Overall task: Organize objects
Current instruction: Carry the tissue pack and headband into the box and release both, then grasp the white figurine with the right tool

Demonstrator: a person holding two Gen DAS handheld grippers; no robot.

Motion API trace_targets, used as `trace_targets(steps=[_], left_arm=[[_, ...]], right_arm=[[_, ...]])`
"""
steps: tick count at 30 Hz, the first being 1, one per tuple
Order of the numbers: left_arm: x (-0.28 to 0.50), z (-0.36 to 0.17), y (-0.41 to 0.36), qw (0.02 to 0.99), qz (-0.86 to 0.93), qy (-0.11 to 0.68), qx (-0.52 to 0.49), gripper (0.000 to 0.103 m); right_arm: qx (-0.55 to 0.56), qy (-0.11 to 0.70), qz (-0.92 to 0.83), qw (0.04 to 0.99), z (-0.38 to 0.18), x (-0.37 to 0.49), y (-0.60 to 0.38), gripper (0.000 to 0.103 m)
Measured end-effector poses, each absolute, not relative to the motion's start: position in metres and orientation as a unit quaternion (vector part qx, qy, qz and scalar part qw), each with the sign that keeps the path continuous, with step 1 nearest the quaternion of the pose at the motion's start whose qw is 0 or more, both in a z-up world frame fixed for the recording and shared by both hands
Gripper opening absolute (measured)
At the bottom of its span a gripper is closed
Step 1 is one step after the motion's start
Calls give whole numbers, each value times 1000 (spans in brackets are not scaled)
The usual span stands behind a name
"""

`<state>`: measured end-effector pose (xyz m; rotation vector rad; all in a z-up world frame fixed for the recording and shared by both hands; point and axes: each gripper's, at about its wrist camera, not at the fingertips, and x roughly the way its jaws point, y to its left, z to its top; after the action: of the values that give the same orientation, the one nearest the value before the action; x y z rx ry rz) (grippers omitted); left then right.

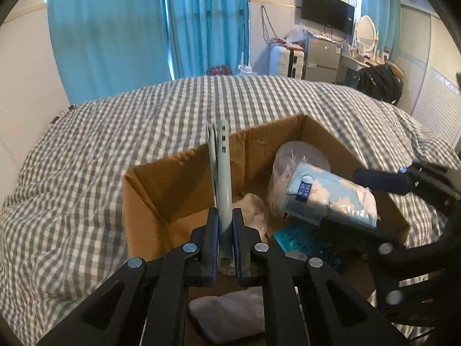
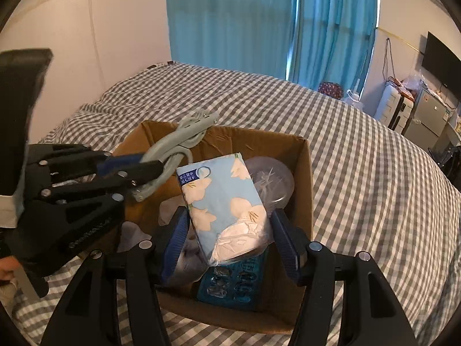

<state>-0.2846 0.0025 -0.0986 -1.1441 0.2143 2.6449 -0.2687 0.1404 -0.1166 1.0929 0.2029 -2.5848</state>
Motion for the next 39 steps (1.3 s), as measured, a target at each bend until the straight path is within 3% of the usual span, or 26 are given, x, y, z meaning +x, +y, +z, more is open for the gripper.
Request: trace_targets(steps=[4, 6, 11, 14, 15, 16, 20, 22, 26, 28, 30, 39], left_arm=[[-278, -106, 5, 146, 898, 58, -411, 9], [-271, -106, 7, 149, 896, 64, -414, 10], [-251, -86, 10, 161, 894, 71, -412, 14], [-234, -61, 8, 148, 905, 72, -393, 41], [-227, -51, 6, 146, 910, 70, -382, 59], [-218, -41, 4, 144, 916, 69, -368, 67], [-189, -5, -2, 135, 931, 67, -332, 68], [-173, 10, -5, 128, 937, 72, -318, 82], [-145, 35, -6, 115, 947, 91, -285, 89], [-128, 46, -8, 114, 952, 90, -270, 98], [-112, 53, -12, 112, 957, 86, -254, 103], [-63, 41, -29, 69, 968, 62, -234, 103]], right_arm=[[374, 61, -911, 166, -112, -264, 145, 61], [364, 56, -916, 163, -104, -257, 148, 71], [351, 32, -925, 144, -83, -247, 164, 80], [344, 31, -931, 115, -64, -231, 174, 87], [339, 33, -934, 109, -57, -225, 176, 87], [336, 34, -935, 105, -52, -226, 181, 88], [314, 43, -945, 79, -19, -194, 186, 92], [298, 43, -951, 71, -1, -178, 189, 94], [275, 39, -958, 63, 25, -145, 192, 99], [256, 47, -964, 57, 40, -125, 191, 100], [240, 51, -968, 54, 48, -107, 188, 103], [211, 47, -975, 43, 57, -48, 186, 103]])
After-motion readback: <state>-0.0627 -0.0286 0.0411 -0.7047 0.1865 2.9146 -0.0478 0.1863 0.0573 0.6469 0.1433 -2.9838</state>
